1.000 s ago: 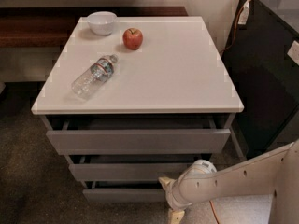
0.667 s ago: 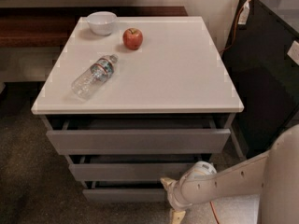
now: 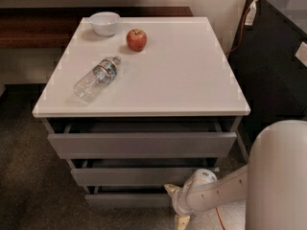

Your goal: Pick coke can from bottom drawer and place on counter

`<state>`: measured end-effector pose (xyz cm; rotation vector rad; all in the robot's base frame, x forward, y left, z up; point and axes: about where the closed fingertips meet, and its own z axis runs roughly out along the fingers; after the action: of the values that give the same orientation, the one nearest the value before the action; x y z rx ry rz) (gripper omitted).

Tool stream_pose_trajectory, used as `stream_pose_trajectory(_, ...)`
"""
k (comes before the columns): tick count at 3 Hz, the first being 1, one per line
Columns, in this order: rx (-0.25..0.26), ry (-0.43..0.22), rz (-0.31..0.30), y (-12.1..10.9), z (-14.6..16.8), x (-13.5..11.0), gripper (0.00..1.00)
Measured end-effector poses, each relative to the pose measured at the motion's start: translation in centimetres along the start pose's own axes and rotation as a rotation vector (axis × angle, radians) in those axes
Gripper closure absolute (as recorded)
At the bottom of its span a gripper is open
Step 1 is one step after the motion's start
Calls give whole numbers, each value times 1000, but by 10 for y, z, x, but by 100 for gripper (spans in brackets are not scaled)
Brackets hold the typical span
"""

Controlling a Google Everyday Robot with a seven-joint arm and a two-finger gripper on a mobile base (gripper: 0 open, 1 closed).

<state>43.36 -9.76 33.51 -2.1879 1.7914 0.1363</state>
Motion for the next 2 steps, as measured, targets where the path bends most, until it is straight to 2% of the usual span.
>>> stream_pose_trajectory(1, 4, -23, 14, 2, 10, -4, 0)
stream_pose_trajectory(2, 26, -33, -10, -2, 23, -4, 0)
